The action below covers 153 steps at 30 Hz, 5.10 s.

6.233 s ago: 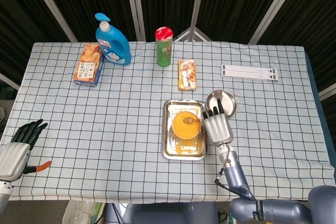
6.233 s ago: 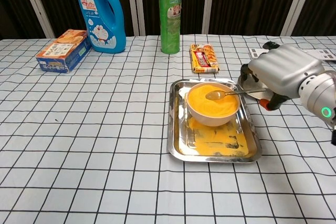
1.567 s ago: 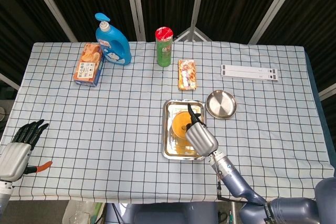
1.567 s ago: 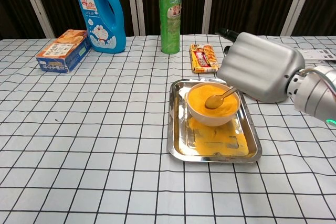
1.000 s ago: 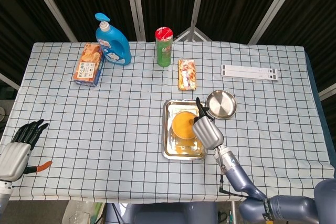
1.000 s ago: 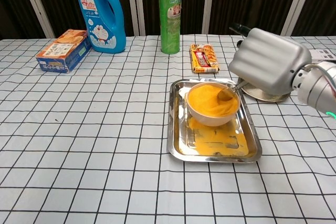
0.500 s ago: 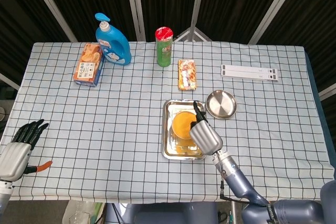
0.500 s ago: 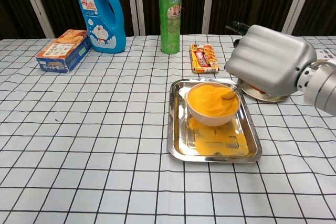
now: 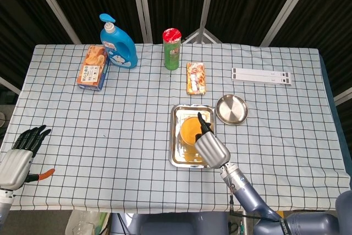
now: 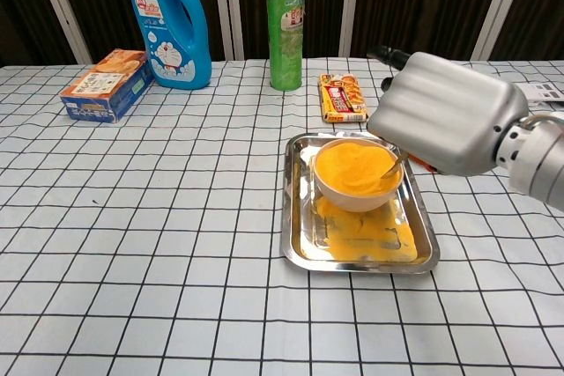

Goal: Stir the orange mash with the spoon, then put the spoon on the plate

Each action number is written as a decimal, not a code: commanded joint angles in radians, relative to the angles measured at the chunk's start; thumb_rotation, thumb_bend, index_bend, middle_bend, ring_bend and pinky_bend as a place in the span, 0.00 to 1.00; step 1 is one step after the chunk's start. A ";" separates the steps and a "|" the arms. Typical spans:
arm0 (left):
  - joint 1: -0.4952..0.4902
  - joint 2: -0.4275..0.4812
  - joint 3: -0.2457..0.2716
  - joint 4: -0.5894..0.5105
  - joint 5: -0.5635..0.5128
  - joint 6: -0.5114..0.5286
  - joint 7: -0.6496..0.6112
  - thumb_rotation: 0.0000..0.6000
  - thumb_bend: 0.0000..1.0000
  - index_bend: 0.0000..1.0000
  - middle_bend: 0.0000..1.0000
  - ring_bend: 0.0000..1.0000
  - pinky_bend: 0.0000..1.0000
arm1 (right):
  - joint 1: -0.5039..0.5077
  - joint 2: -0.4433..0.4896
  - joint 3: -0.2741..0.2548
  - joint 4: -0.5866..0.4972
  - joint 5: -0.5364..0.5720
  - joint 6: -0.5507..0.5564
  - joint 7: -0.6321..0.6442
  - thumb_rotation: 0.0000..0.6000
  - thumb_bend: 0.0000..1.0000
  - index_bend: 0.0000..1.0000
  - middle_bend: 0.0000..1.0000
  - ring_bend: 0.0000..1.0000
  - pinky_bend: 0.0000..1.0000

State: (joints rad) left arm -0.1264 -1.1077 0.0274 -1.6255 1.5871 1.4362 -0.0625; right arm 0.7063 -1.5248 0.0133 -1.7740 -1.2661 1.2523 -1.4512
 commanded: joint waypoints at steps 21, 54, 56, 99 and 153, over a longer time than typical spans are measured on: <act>-0.001 0.000 0.000 -0.002 -0.002 -0.003 0.002 1.00 0.00 0.00 0.00 0.00 0.00 | 0.009 0.032 0.091 -0.011 -0.010 0.030 0.071 1.00 0.74 0.81 0.73 0.42 0.00; 0.000 0.001 0.000 -0.001 -0.002 -0.001 -0.001 1.00 0.00 0.00 0.00 0.00 0.00 | -0.016 -0.060 0.072 -0.018 0.095 0.018 0.153 1.00 0.76 0.82 0.73 0.42 0.00; 0.000 0.001 0.000 0.000 -0.001 -0.002 0.000 1.00 0.00 0.00 0.00 0.00 0.00 | -0.013 -0.069 0.072 0.009 0.086 0.015 0.166 1.00 0.76 0.82 0.73 0.42 0.00; 0.000 0.000 0.001 0.001 0.004 0.002 0.001 1.00 0.00 0.00 0.00 0.00 0.00 | 0.008 -0.098 0.128 0.124 -0.009 0.046 0.266 1.00 0.77 0.82 0.73 0.44 0.00; 0.003 -0.005 0.001 0.001 0.010 0.011 0.010 1.00 0.00 0.00 0.00 0.00 0.00 | -0.042 -0.098 0.103 0.090 -0.039 0.069 0.332 1.00 0.77 0.86 0.76 0.47 0.00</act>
State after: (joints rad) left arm -0.1238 -1.1122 0.0287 -1.6248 1.5967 1.4471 -0.0525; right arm 0.6636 -1.6225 0.1090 -1.6959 -1.2985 1.3177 -1.1310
